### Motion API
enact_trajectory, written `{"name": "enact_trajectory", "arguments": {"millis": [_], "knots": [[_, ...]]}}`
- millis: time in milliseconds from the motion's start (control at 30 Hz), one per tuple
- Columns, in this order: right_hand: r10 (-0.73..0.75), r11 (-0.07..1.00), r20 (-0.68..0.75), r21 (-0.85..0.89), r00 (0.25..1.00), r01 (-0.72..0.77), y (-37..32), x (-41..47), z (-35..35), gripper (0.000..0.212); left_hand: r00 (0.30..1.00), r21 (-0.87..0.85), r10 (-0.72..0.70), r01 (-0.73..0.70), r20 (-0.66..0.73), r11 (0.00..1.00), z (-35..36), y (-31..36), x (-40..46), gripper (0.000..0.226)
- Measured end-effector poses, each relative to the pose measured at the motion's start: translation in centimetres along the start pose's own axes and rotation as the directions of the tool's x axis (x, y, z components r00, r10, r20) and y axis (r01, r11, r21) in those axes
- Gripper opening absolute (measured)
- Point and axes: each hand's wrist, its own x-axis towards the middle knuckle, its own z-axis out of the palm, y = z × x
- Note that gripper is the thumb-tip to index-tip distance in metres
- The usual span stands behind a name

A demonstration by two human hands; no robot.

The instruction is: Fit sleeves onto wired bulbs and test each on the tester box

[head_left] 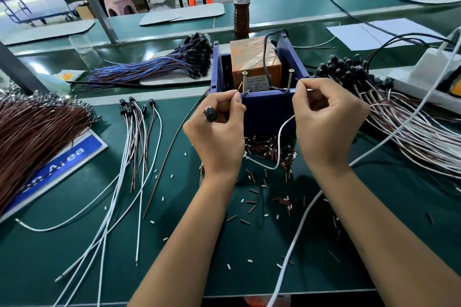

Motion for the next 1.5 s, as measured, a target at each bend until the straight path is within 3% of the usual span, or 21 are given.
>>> {"name": "enact_trajectory", "arguments": {"millis": [733, 1033, 1167, 1267, 1333, 1400, 1500], "knots": [[-0.087, 0.996, 0.053, 0.008, 0.995, 0.086, -0.1, -0.6, 0.0, 0.019, 0.998, 0.031, -0.038, 0.036, 0.058, 0.999, -0.2, 0.9, -0.1, 0.009], [0.084, 0.995, 0.013, 0.044, 0.996, -0.085, 0.8, 0.3, -2.5, 0.014, 0.998, -0.13, -0.067, 0.068, 0.01, 0.989, -0.6, 2.7, -0.6, 0.013], [0.174, 0.985, -0.025, 0.009, 0.984, -0.174, 2.3, 3.0, -6.5, 0.01, 0.974, -0.258, -0.179, 0.21, 0.142, 0.943, 2.4, 5.8, -2.4, 0.01], [0.288, 0.953, 0.002, -0.102, 0.958, -0.286, 4.3, 5.3, -10.6, 0.015, 0.913, -0.258, -0.226, 0.321, 0.339, 0.911, 6.1, 8.2, -3.8, 0.008], [0.377, 0.906, -0.005, -0.206, 0.926, -0.37, 5.7, 6.8, -13.8, 0.025, 0.834, -0.199, -0.289, 0.42, 0.47, 0.886, 9.1, 9.7, -4.6, 0.015], [0.444, 0.849, -0.046, -0.299, 0.895, -0.436, 6.6, 8.0, -16.7, 0.033, 0.718, -0.119, -0.379, 0.537, 0.583, 0.835, 12.1, 10.7, -5.4, 0.027], [0.423, 0.773, -0.127, -0.465, 0.897, -0.431, 7.2, 9.0, -19.7, 0.049, 0.497, 0.002, -0.508, 0.714, 0.703, 0.7, 16.2, 11.7, -6.6, 0.036]]}}
